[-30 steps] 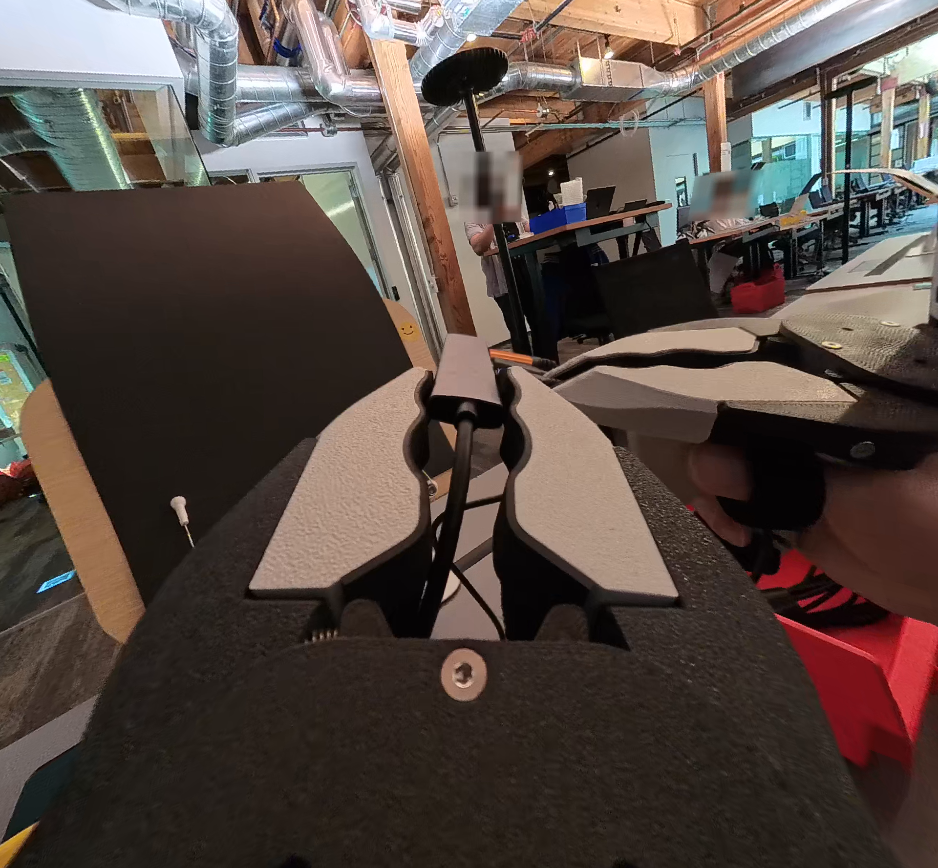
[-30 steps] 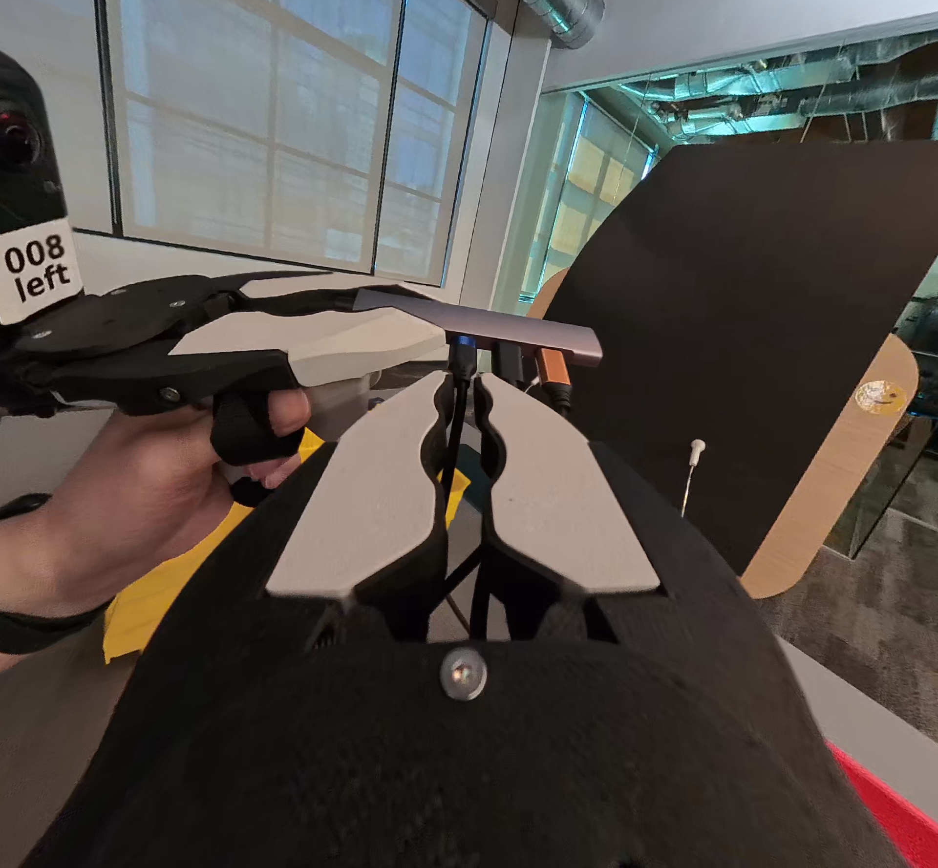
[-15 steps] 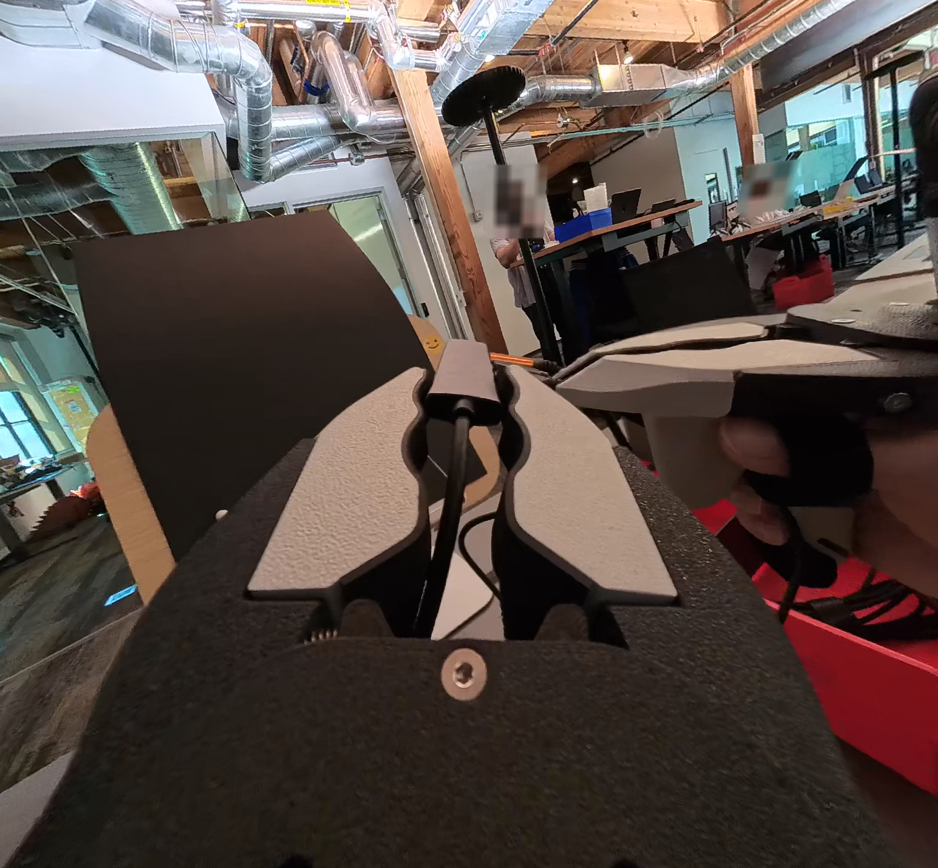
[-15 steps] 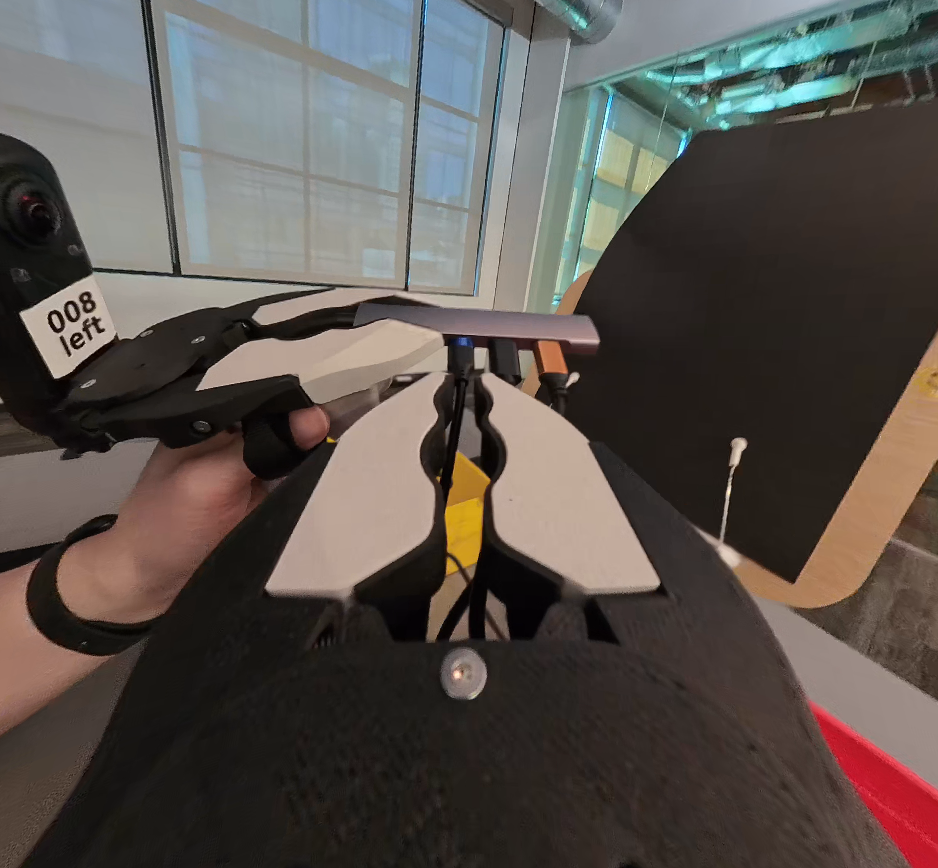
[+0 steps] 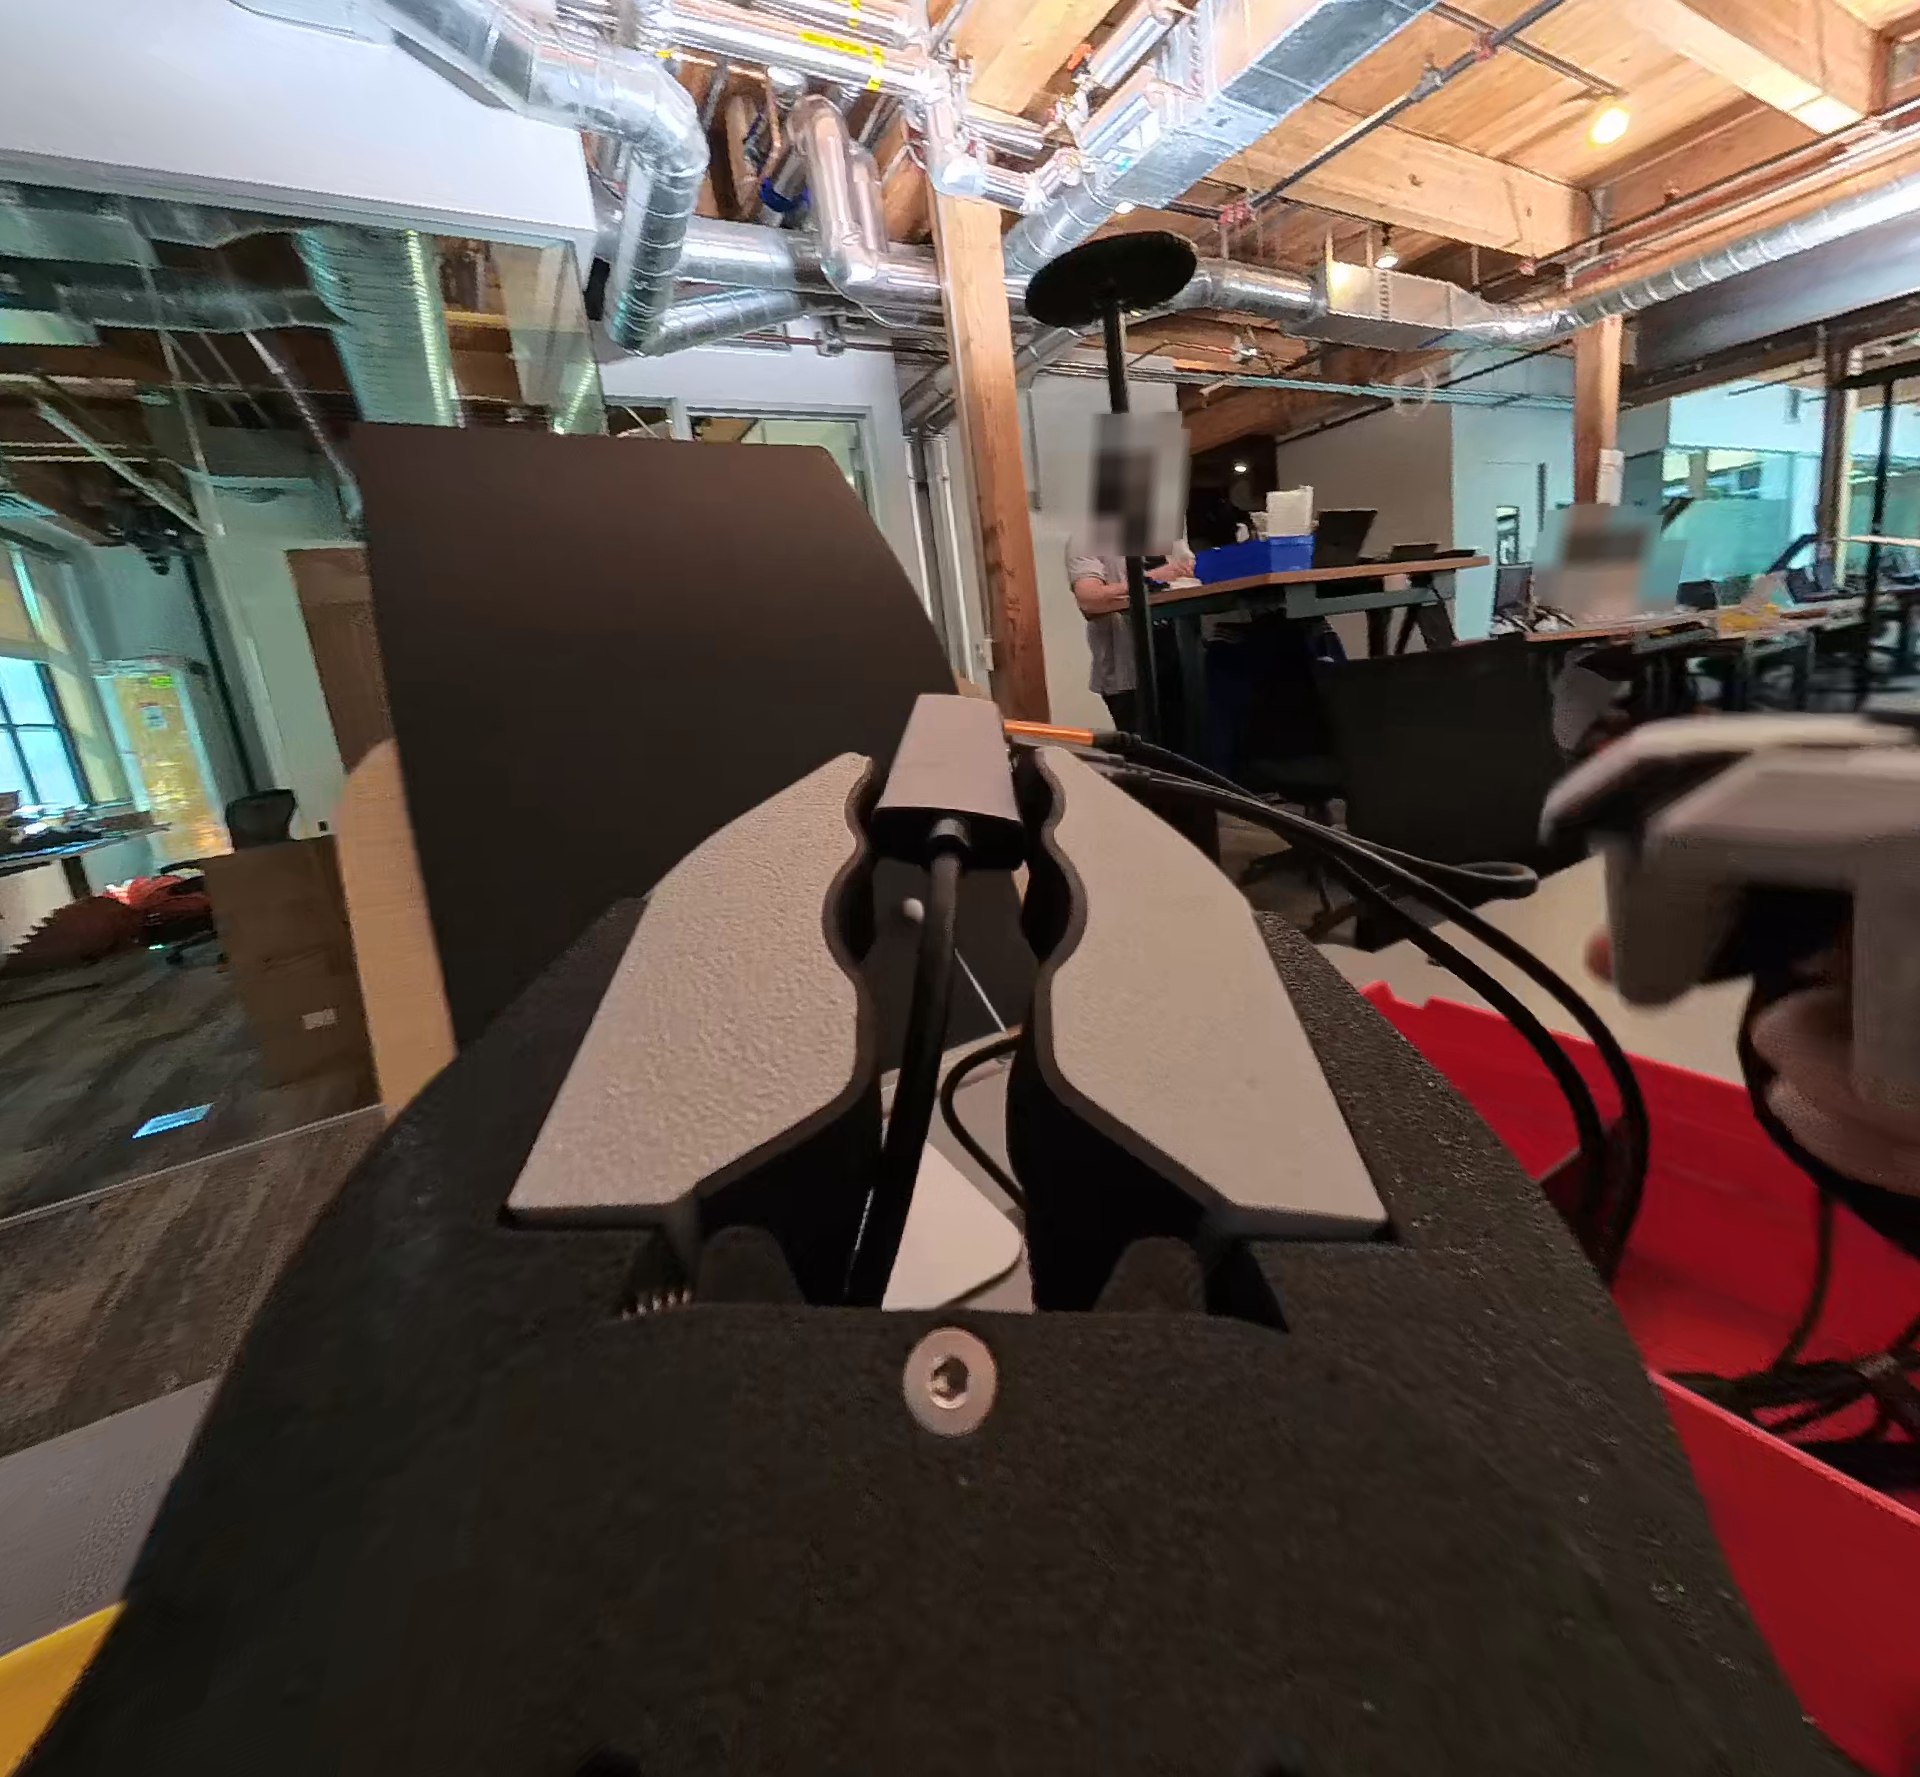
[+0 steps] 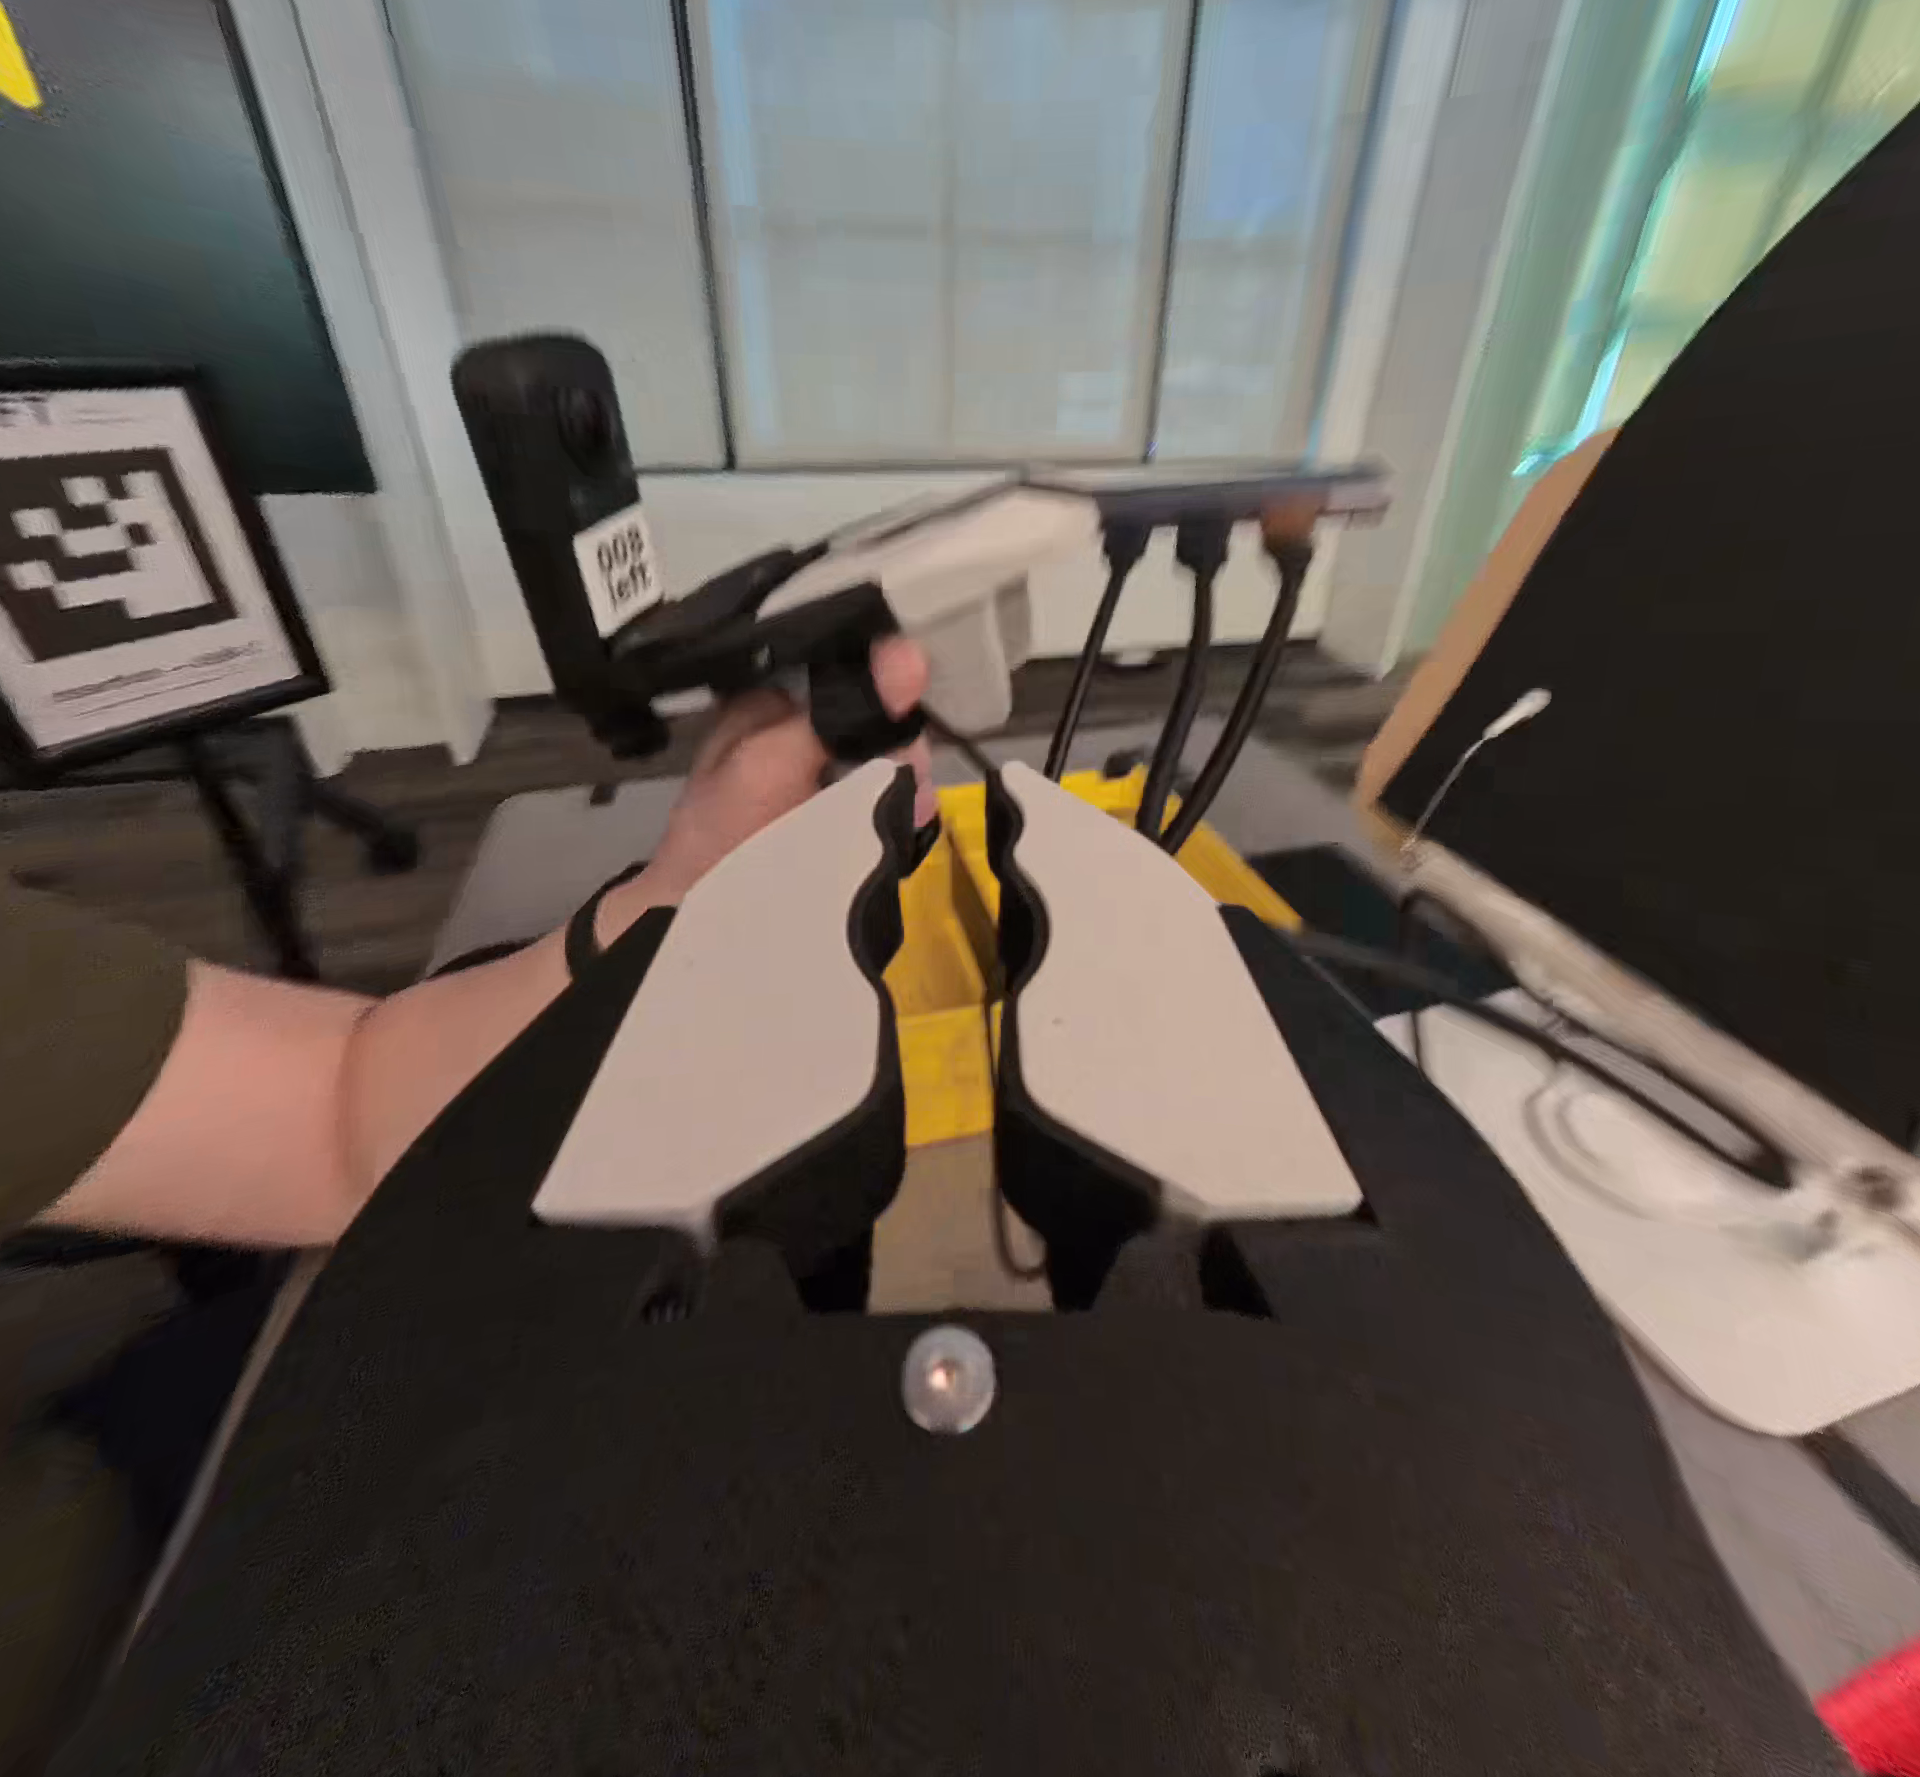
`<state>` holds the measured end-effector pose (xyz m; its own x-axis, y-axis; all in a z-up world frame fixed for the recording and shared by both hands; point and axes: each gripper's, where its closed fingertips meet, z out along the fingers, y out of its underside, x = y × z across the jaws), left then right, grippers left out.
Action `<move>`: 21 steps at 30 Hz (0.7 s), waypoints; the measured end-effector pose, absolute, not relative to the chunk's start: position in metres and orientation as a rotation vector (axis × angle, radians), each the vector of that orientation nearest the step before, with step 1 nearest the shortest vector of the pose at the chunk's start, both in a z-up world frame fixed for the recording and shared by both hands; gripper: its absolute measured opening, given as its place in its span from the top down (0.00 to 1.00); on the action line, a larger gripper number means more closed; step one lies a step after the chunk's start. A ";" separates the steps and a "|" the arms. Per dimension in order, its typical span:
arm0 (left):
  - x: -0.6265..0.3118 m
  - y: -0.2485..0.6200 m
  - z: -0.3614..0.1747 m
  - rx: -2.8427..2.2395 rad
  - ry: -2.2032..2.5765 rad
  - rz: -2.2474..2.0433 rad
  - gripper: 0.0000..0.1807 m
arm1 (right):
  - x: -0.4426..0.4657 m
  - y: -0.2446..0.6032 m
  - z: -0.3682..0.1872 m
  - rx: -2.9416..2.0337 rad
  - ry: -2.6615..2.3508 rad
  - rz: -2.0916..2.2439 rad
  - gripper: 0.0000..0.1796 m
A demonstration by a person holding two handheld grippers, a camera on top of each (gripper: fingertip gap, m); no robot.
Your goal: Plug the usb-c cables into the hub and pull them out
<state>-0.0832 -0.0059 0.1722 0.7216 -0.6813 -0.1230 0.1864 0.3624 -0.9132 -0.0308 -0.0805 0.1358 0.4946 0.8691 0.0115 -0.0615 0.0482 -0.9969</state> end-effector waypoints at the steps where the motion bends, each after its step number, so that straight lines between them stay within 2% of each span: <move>1: -0.087 -0.005 0.174 -1.060 0.528 -0.592 0.87 | -0.035 -0.076 0.128 -1.370 -0.789 0.845 0.92; 11: -0.076 -0.010 0.171 -1.042 0.556 -0.581 0.87 | -0.024 -0.056 0.136 -1.190 -0.638 0.502 0.91; 21: -0.037 -0.026 0.153 -1.022 0.638 -0.555 0.87 | -0.012 -0.044 0.132 -1.231 -0.497 0.614 0.93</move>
<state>-0.0367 -0.0256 0.1531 0.6917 -0.6872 -0.2221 0.1252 0.4170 -0.9002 -0.0117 -0.0441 0.1318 0.7397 0.6726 0.0230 -0.1620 0.2111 -0.9639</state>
